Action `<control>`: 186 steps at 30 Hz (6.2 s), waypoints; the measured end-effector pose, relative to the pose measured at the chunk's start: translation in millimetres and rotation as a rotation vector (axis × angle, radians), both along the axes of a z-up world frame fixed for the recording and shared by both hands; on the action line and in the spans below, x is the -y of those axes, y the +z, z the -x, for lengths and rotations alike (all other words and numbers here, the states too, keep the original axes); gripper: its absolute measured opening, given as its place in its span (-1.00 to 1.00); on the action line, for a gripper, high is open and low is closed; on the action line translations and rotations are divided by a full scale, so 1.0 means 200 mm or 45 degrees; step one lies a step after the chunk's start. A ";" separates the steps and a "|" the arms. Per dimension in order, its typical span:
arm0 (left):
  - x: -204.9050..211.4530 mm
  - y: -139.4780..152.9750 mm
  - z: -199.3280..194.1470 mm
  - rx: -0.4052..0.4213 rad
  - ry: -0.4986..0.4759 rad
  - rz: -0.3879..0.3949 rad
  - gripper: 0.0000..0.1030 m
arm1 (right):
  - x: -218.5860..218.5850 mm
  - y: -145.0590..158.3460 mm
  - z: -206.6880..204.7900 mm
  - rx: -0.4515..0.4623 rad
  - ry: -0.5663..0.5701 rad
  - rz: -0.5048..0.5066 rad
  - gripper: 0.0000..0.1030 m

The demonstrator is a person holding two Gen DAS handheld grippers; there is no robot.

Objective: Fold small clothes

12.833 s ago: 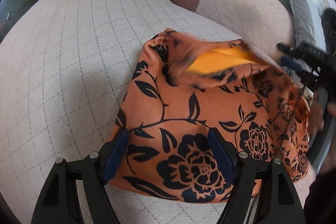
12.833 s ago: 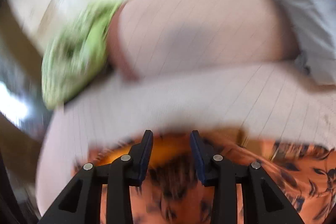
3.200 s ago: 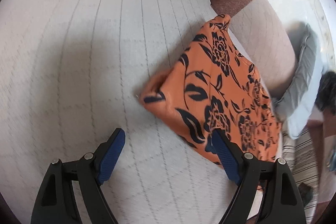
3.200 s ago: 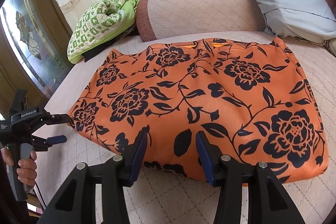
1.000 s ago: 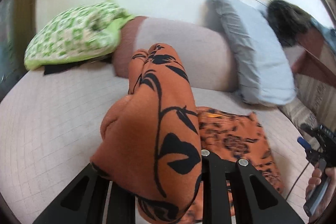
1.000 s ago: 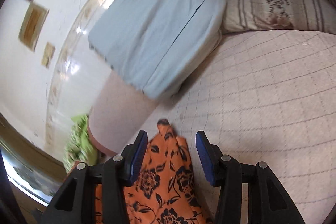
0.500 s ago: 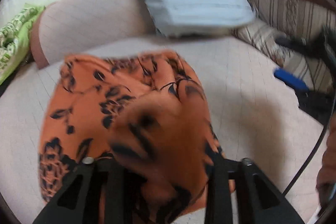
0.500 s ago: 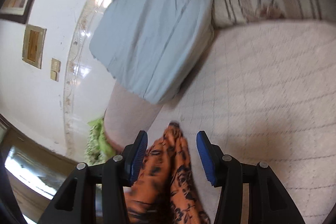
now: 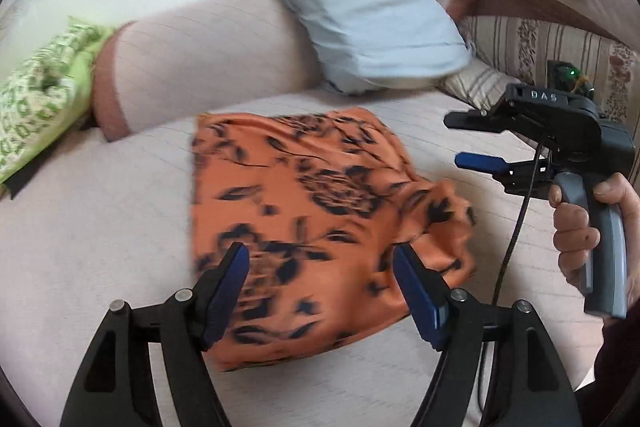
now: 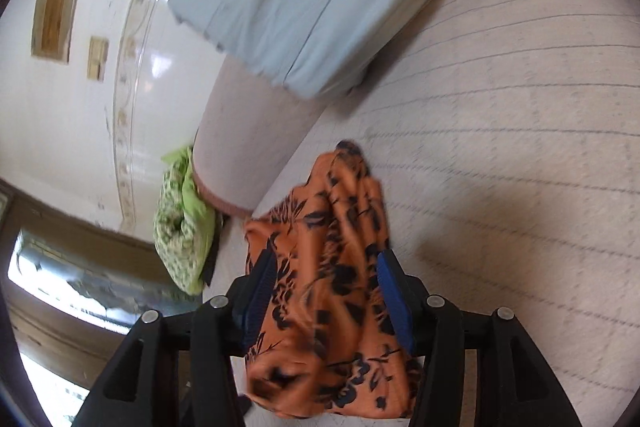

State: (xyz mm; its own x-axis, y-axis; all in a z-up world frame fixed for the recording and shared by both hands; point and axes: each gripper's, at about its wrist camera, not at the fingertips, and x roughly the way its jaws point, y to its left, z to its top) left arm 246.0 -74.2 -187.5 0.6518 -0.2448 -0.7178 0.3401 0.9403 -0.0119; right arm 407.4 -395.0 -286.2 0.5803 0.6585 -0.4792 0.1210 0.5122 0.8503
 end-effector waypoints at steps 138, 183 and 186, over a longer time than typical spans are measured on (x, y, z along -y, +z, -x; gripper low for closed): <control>-0.66 -0.23 -0.54 -0.449 0.291 0.371 1.00 | -0.22 -0.05 -0.03 -0.049 0.256 0.377 0.29; -0.55 -0.05 -0.44 -0.283 0.239 0.558 -0.16 | -0.79 0.27 0.27 0.329 0.394 0.228 -0.24; -0.62 0.00 -0.33 -0.268 0.279 0.553 -0.16 | -0.88 0.31 0.40 0.344 0.426 0.190 -0.24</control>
